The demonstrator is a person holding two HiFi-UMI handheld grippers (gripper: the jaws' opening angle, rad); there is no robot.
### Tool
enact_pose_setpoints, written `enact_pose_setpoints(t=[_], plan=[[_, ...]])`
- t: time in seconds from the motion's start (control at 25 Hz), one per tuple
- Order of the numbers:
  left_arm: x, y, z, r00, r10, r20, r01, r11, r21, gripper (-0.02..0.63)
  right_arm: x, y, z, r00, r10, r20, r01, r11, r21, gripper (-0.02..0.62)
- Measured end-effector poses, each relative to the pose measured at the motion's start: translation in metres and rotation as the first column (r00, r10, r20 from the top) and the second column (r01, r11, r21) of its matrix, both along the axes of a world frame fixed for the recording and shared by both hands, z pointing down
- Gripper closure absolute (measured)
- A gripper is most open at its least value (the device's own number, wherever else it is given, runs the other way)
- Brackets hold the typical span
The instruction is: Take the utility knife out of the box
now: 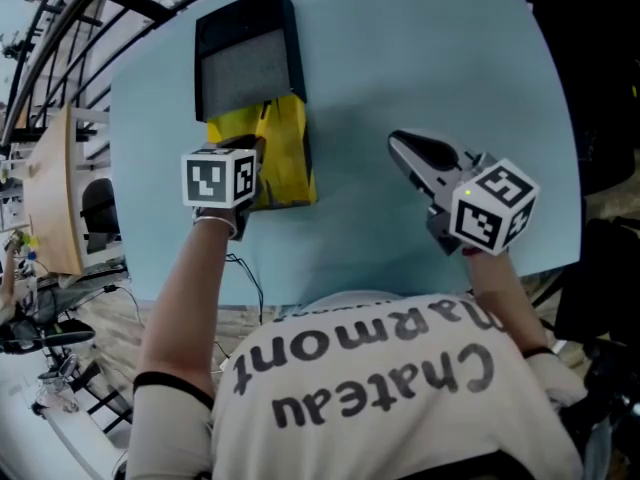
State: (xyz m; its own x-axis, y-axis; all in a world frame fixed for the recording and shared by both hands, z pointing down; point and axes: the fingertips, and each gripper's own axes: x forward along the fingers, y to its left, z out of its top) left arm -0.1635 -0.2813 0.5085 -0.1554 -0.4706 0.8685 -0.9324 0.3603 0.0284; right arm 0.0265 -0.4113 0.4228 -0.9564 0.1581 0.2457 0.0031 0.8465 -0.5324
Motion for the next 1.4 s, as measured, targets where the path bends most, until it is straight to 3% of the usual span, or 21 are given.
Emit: enact_pose_setpoints(t=[0.36,0.72,1.04,1.16,1.4], plan=[[0.004,0.007,-0.012,0.998,0.055,0.006,-0.055,0.997,0.062,0.546,-0.001,0.026,-0.013,1.0,0.026,0.0,-0.026,0.999,0.025,0.551],[0.016,0.023,-0.039,0.994,0.103,-0.031,-0.094,0.97,0.223,0.546,-0.009,0.053,-0.04,0.996,0.094,0.006,-0.095,0.992,0.084,0.551],[0.063,0.064,-0.092,0.983,0.168,-0.071,-0.121,0.893,0.434,0.546,-0.023,0.093,-0.073,0.991,0.118,0.056,-0.122,0.989,0.082,0.551],[0.053,0.101,-0.104,0.979,0.196,-0.06,-0.14,0.854,0.502,0.546,-0.046,0.134,-0.071,0.992,0.116,0.056,-0.122,0.987,0.105,0.551],[0.025,0.216,-0.063,0.964,0.264,-0.03,-0.192,0.77,0.608,0.546,-0.079,0.261,-0.001,0.989,0.141,0.054,-0.148,0.976,0.161,0.549]])
